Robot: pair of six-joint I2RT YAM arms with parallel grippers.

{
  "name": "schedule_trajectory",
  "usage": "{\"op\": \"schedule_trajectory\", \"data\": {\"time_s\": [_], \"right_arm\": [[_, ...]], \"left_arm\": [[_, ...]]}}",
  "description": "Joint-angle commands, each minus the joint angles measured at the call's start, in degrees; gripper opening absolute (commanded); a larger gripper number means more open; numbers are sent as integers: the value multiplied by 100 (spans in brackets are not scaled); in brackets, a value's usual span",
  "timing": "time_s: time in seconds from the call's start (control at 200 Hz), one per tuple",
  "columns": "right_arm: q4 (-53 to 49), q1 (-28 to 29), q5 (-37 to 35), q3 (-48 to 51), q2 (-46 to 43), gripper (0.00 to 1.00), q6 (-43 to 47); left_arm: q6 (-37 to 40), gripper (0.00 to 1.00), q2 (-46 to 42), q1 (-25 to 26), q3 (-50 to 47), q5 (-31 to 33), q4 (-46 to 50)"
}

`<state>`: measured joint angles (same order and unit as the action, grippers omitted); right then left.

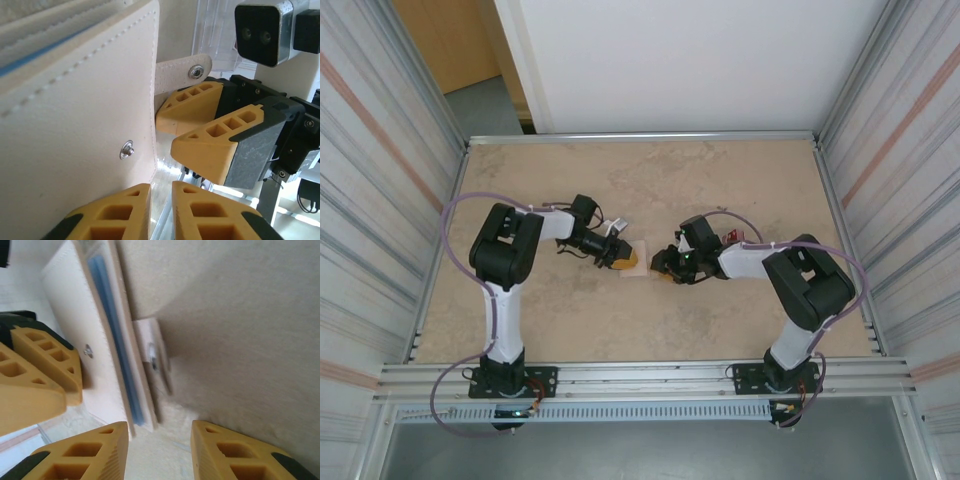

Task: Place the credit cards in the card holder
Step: Close the card holder at the center of the table, then pick up the card holder from the center of the table.

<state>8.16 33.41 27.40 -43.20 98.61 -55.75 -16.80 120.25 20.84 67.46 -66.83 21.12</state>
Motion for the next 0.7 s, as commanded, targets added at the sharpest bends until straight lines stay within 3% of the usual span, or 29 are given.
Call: {"op": "schedule_trajectory", "data": {"time_s": [0.0,0.496,0.697], "right_arm": [[452,59,169,-37,192,37,-312],[557,330,222,-403,752,36,-402],[625,333,261,-481,745,23,-424]], "left_arm": [[-102,15,264,-19,-129,167,-7],[-148,10,438,-10,-166,67,-82],[-199,9,452,-10,-179,16,-117]]}}
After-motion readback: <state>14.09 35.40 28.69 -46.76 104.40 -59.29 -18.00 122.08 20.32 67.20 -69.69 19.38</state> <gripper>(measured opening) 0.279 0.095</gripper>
